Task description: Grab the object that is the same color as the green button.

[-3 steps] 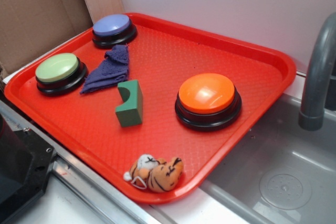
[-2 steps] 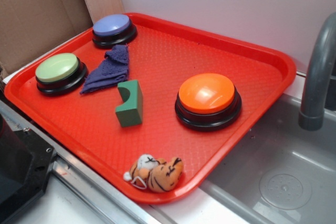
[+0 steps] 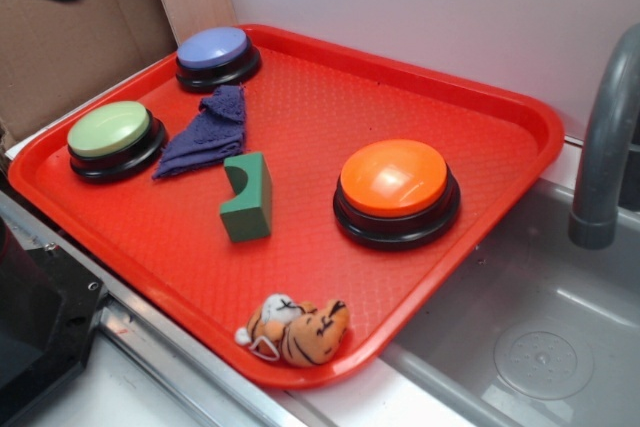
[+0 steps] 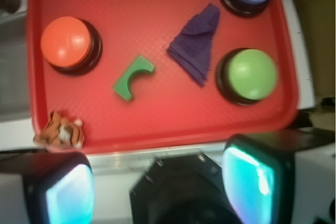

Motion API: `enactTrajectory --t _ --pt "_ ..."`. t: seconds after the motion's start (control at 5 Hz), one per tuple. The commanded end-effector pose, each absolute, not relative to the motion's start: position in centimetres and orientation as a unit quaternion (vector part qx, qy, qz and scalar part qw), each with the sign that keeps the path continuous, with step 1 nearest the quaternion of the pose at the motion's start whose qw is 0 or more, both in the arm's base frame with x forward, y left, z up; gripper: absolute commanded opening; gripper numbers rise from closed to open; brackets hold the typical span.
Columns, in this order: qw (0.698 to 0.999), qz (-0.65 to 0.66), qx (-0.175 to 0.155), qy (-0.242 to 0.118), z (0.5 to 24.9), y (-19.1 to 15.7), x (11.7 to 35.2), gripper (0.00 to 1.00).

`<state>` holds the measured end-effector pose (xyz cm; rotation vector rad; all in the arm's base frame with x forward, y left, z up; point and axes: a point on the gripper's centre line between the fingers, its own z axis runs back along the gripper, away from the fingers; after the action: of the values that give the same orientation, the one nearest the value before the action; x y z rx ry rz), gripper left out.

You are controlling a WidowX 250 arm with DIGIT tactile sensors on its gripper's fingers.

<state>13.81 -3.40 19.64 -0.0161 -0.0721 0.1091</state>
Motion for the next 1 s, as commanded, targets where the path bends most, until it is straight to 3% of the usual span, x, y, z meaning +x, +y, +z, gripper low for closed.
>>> enactTrajectory --t 0.0,0.2,0.4,0.8 --pt "0.996 0.051 -0.033 -0.07 13.3 -6.1 17.1 1.0" --pt "0.996 0.05 -0.03 -0.07 9.8 -6.3 18.2 1.0" --pt "0.993 0.054 -0.078 -0.067 7.0 -6.4 18.9 1.0" --pt "0.988 0.133 -0.038 -0.075 4.0 -5.6 18.9 1.0"
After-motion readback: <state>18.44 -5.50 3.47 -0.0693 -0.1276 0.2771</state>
